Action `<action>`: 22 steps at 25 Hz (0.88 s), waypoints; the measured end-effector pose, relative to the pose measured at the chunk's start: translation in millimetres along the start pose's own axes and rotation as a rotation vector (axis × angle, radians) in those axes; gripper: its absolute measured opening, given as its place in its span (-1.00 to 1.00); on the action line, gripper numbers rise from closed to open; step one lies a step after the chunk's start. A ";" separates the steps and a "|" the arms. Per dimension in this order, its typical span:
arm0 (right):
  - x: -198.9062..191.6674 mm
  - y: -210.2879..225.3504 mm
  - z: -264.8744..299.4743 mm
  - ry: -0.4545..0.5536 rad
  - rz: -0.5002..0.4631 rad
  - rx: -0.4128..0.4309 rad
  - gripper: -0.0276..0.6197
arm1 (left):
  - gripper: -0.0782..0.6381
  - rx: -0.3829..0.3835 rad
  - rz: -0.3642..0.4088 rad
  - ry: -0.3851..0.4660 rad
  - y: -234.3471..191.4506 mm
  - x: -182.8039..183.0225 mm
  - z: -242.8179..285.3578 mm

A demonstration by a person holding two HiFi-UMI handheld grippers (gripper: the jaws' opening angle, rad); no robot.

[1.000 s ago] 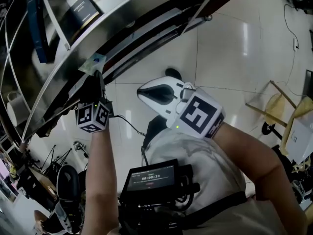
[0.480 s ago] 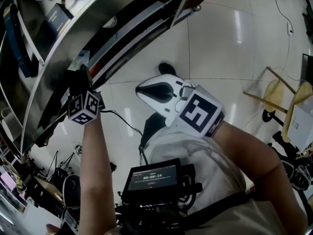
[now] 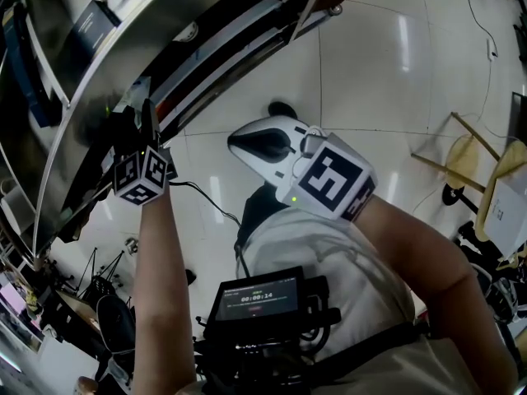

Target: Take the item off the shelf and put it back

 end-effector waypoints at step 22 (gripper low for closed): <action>48.1 -53.0 46.4 0.073 0.060 0.170 -0.89 | -0.45 -0.112 -0.058 0.047 38.5 54.3 -122.9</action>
Point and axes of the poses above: the fingertips, and each gripper's own axes: z forward along the fingers, y to its right, x out of its top, the point moved 3 cm from there along -z, backward along the fingers, and after that the axes turned 13 degrees about y, right-handed, at the moved point
